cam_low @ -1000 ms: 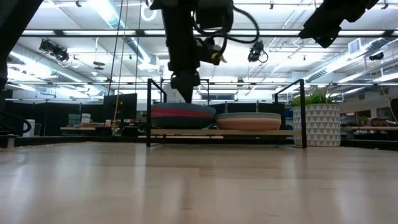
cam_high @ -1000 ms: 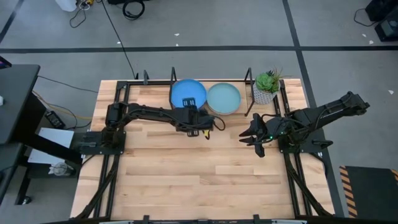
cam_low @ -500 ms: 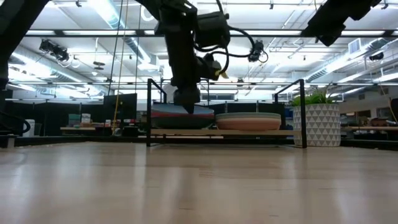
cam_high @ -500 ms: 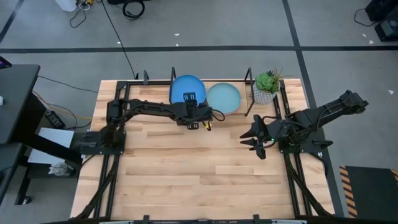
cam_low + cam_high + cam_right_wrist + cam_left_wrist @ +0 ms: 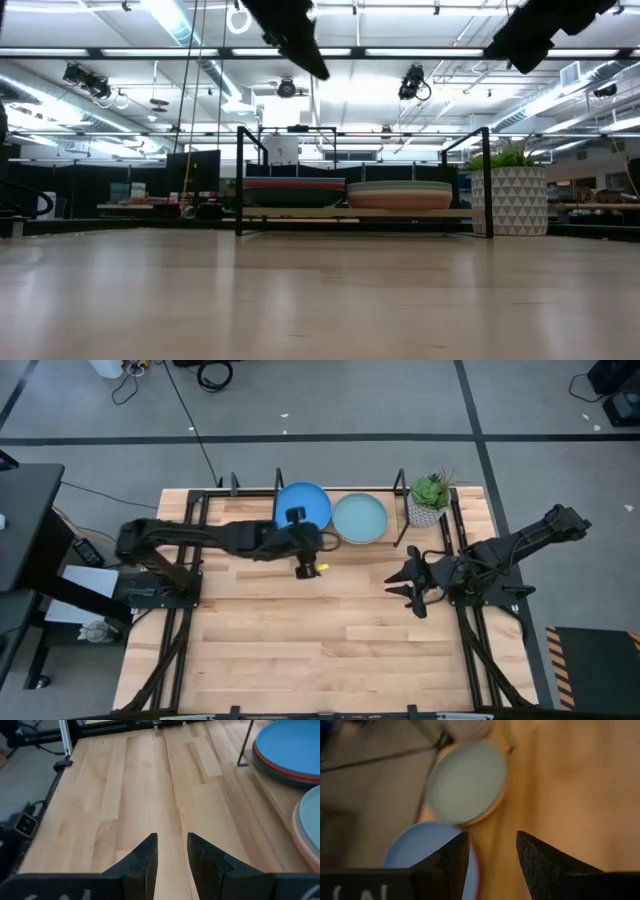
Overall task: Place and stack plates onto a shelf
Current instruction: Return to Home Position
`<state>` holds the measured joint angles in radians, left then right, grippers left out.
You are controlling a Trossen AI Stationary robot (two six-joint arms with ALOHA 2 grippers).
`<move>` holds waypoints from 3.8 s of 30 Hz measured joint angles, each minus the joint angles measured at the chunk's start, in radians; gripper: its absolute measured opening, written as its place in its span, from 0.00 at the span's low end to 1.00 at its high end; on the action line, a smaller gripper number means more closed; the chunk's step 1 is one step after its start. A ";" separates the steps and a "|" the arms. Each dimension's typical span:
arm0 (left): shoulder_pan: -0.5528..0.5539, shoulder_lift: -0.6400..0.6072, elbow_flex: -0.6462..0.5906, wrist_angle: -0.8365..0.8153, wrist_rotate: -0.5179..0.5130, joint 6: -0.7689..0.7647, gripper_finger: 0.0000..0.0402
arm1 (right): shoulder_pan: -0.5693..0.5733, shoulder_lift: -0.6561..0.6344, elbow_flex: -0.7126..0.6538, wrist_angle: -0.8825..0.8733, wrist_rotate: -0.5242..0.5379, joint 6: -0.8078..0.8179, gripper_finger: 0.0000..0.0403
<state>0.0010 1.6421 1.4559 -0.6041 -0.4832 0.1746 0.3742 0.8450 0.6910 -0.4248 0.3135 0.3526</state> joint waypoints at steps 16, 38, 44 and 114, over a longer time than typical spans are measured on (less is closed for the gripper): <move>-0.019 -0.639 -0.820 0.659 0.444 -0.108 0.31 | -0.004 -0.237 -0.362 0.470 0.026 -0.170 0.19; -0.010 -1.147 -1.230 0.806 0.424 -0.059 0.31 | -0.121 -0.683 -0.478 0.318 0.061 -0.240 0.17; -0.012 -1.299 -1.272 0.739 0.412 -0.067 0.31 | -0.129 -0.789 -0.570 0.335 0.063 -0.193 0.17; -0.012 -1.498 -1.400 0.816 0.417 -0.189 0.31 | -0.129 -0.826 -0.682 0.528 0.078 -0.172 0.17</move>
<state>-0.0105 0.1436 0.0563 0.2123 -0.0662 -0.0145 0.2455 0.0193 0.0086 0.1036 0.3916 0.1806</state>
